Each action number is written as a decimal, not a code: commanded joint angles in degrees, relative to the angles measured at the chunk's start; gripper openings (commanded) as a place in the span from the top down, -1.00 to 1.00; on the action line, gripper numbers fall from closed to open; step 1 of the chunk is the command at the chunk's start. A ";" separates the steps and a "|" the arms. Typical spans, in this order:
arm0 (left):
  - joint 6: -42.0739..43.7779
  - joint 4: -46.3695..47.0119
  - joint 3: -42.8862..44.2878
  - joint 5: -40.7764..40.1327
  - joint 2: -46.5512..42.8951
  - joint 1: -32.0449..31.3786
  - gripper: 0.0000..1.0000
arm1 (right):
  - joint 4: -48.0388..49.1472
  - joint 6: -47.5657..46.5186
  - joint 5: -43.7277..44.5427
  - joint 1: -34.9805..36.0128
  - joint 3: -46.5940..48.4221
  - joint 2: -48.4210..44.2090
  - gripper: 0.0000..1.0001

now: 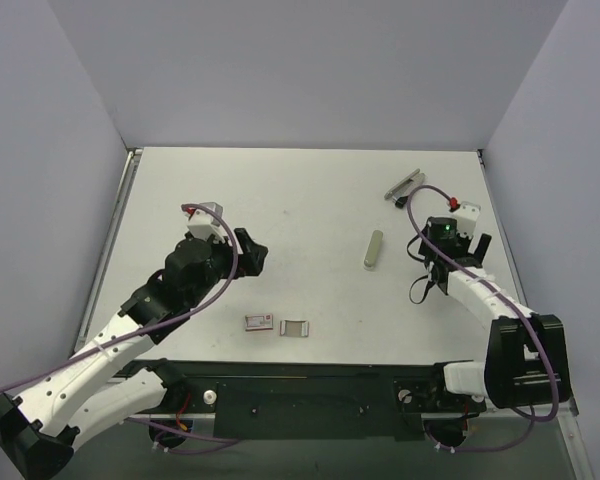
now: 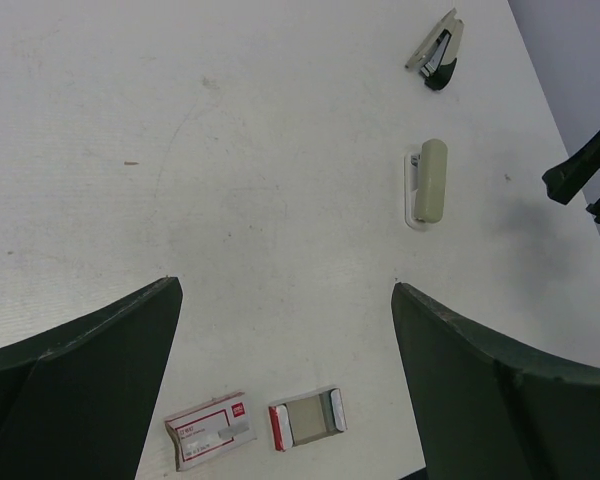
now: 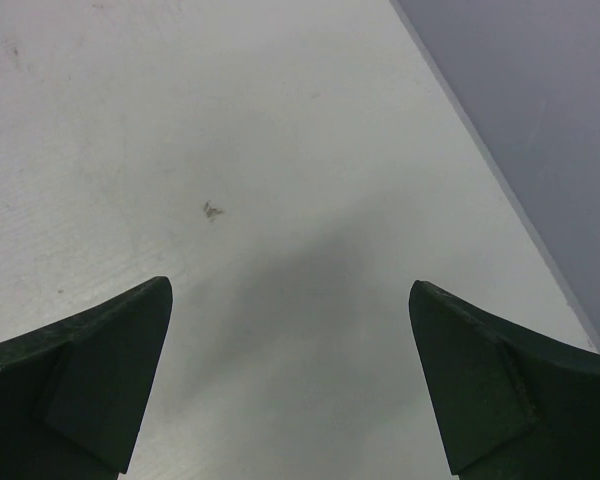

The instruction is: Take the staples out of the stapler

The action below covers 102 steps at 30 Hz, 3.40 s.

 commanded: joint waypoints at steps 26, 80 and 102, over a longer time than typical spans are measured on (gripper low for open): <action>1.07 1.64 -1.42 1.31 0.84 -0.20 -0.94 | 54.37 -10.51 -30.71 -5.87 -24.06 6.03 -1.00; 7.57 3.14 1.74 -6.33 7.26 -0.12 -0.95 | 54.53 -10.51 -30.71 -5.87 -24.06 6.03 -1.00; 4.42 -2.58 2.19 -1.24 2.95 -0.20 -0.95 | 54.45 -10.51 -30.71 -5.78 -24.06 6.03 -1.00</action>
